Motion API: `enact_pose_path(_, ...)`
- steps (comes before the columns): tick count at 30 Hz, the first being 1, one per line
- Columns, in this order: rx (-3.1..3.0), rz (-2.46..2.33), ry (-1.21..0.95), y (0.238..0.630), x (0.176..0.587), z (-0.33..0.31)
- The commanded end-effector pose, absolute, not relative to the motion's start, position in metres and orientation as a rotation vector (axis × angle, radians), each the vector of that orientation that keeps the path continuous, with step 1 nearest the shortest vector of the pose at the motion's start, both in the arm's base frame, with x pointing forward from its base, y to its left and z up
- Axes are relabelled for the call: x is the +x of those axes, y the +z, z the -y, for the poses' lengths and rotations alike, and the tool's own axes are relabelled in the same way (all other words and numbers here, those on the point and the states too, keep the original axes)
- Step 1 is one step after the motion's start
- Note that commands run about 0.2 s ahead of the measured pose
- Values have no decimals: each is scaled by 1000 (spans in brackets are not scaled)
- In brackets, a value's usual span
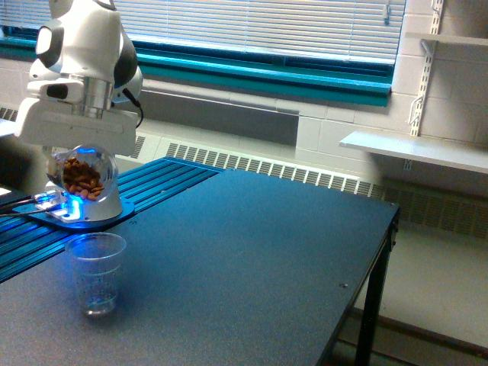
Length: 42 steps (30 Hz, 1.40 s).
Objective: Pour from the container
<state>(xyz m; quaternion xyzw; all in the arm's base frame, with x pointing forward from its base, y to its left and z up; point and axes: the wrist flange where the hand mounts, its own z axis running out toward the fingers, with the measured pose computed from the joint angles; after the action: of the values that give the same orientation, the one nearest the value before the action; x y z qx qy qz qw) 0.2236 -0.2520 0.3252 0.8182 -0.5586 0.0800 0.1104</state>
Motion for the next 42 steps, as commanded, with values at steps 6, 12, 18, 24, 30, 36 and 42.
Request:
enact_pose_path(6, 2381, 1656, 155, 311, 216, 261)
enact_pose_path(12, 2376, 1653, 136, 309, 219, 267)
enact_pose_path(18, 2381, 1635, 109, 307, 223, 268)
enact_pose_path(24, 2381, 1616, 94, 307, 228, 269)
enact_pose_path(30, 2386, 1597, 83, 306, 233, 268)
enact_pose_path(36, 2394, 1587, 74, 304, 238, 264)
enact_pose_path(42, 2388, 1587, 65, 302, 239, 263)
